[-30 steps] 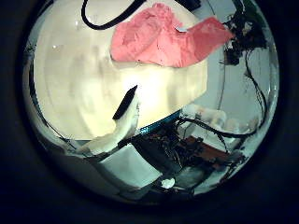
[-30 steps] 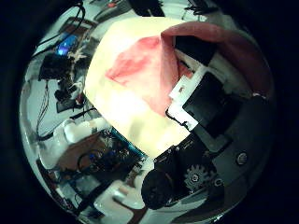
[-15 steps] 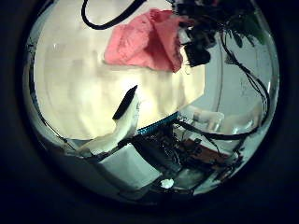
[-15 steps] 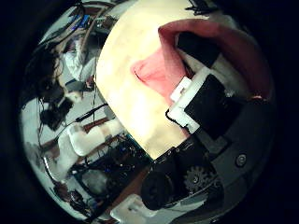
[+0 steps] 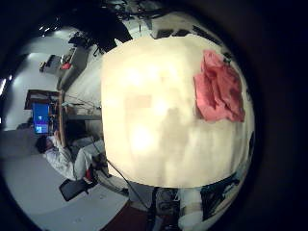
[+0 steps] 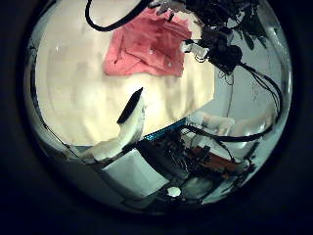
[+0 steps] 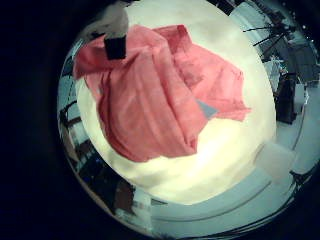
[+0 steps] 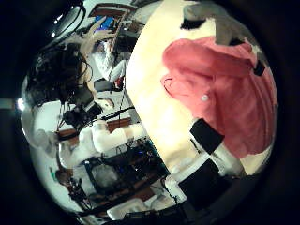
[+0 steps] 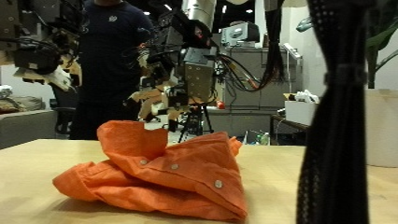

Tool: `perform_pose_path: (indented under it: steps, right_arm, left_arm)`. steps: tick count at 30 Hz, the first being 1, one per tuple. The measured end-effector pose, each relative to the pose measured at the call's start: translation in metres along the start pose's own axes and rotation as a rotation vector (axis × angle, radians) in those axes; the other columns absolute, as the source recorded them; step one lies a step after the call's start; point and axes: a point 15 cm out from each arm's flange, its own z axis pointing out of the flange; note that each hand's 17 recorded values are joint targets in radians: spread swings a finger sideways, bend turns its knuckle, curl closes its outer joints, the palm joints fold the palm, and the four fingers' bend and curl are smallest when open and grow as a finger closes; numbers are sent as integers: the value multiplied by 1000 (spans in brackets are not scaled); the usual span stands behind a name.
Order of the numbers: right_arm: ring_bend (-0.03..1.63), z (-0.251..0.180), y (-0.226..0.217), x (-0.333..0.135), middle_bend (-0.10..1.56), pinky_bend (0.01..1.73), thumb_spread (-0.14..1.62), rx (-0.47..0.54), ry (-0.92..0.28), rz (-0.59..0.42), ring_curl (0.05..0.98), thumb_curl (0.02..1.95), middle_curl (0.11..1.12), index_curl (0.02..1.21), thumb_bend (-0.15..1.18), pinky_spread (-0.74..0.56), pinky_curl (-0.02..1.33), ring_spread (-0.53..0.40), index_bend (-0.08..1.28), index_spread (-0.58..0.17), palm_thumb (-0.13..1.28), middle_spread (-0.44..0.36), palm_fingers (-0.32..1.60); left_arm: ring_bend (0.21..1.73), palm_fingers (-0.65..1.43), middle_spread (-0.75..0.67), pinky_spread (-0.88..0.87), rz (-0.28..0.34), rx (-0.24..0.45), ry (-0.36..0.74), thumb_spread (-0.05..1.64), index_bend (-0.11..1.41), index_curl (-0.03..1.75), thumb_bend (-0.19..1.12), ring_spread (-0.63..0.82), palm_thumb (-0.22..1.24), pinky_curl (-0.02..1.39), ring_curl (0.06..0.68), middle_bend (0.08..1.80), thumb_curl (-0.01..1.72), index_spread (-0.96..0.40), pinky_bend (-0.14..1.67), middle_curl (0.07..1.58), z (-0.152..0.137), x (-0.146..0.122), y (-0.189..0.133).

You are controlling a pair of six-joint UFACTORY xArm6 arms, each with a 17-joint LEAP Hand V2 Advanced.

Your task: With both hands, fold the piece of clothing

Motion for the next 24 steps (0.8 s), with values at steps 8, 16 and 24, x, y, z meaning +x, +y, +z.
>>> perform_pose_path:
  steps: [8,16,24]
  right_arm:
    - [513,-85,25,-28,283,713,1053,117,72,-39,326,507,393,418,-25,423,495,199,177,-419,761,71,-70]
    - [368,-148,132,-48,230,534,1037,-6,131,60,267,489,357,355,-21,459,391,247,161,-368,795,95,-47]
    - [302,-154,228,-52,184,483,1046,-32,153,198,246,452,331,299,-28,451,351,267,153,-347,760,106,-30]
  left_arm:
    - [273,279,117,330,3,7,-3,1085,189,411,-22,471,395,275,209,188,289,8,193,339,-5,4,5]
    - [281,272,132,331,18,33,-7,1084,187,411,-22,474,393,280,211,184,289,7,196,335,-28,20,12]
    - [291,267,143,336,65,16,4,1082,186,407,-22,473,393,289,215,182,290,5,199,328,-41,66,22]
